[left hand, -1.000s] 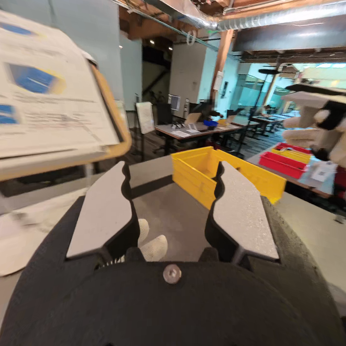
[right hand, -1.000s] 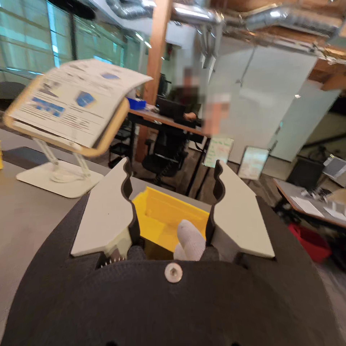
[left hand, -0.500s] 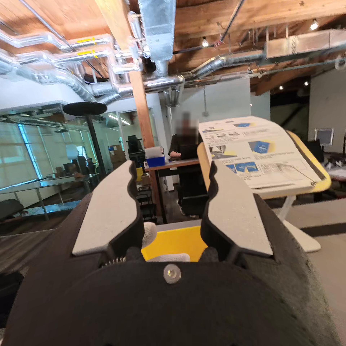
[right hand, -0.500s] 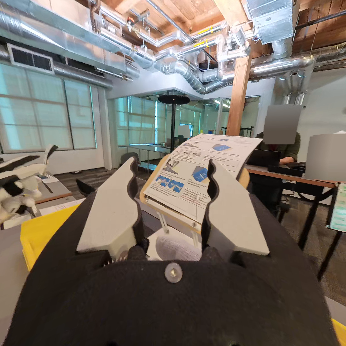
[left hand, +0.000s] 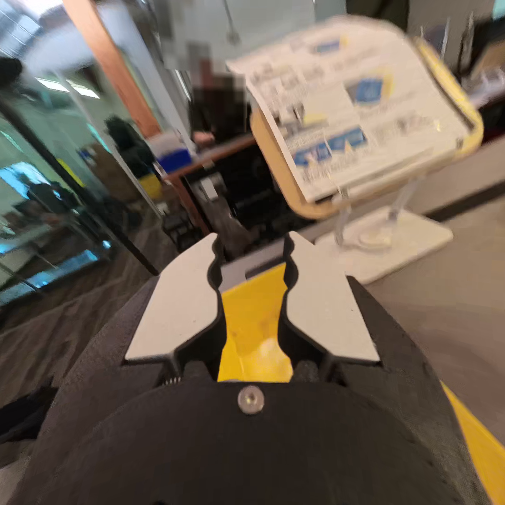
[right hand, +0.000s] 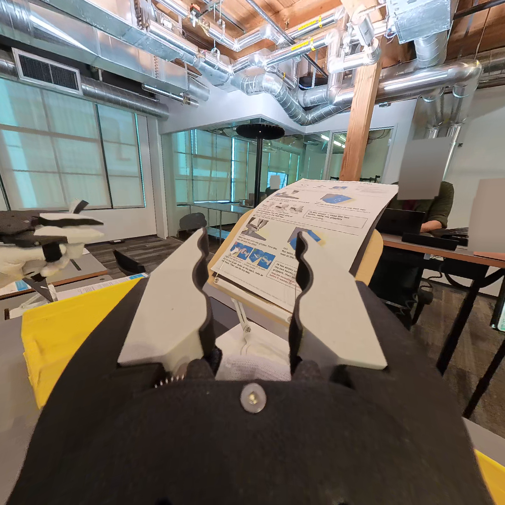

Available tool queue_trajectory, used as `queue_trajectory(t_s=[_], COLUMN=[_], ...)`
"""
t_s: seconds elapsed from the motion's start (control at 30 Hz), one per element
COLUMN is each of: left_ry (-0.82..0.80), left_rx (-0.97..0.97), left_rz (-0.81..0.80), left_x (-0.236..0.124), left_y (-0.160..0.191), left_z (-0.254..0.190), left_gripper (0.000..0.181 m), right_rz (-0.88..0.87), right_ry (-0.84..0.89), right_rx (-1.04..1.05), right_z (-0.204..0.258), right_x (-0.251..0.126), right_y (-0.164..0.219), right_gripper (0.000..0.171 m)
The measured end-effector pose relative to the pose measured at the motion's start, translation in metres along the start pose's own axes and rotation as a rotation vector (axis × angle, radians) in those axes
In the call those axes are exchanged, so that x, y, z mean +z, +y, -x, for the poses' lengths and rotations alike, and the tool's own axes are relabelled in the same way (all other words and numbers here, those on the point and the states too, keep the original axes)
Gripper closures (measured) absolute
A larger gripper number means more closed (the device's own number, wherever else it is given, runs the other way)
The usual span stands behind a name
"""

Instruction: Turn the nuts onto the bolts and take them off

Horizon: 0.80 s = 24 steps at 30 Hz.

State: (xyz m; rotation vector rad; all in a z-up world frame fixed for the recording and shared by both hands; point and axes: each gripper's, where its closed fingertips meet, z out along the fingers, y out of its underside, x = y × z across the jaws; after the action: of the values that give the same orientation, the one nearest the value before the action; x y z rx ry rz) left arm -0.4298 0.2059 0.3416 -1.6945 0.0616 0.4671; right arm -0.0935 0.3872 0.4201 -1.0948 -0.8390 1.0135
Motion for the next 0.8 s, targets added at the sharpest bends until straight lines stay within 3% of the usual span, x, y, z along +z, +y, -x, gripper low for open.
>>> queue_trajectory(t_s=[0.13,0.23,0.3,0.47,0.8], left_ry=[0.196,0.284,0.279,0.228,0.245], left_rx=[0.129,0.151,0.166,0.098,0.003], left_rz=[0.477,0.763,0.89,1.07,1.171], left_x=[0.011,0.009,0.009,0.005,0.006], left_y=[0.096,0.157,0.185,0.227,0.262], left_z=[-0.036,-0.058,-0.06,-0.052,-0.062], left_gripper=[0.127,0.128,0.138,0.16,0.154], right_rz=[0.055,0.098,0.12,0.155,0.16], right_ry=[-0.01,-0.027,-0.041,-0.058,-0.067], right_rx=[-0.017,-0.026,-0.025,-0.041,-0.035], right_z=[0.001,0.005,0.009,0.016,0.019], right_x=[0.008,0.015,0.019,0.024,0.025], right_y=[0.017,0.032,0.041,0.053,0.056], right_gripper=[0.11,0.113,0.114,0.116,0.117])
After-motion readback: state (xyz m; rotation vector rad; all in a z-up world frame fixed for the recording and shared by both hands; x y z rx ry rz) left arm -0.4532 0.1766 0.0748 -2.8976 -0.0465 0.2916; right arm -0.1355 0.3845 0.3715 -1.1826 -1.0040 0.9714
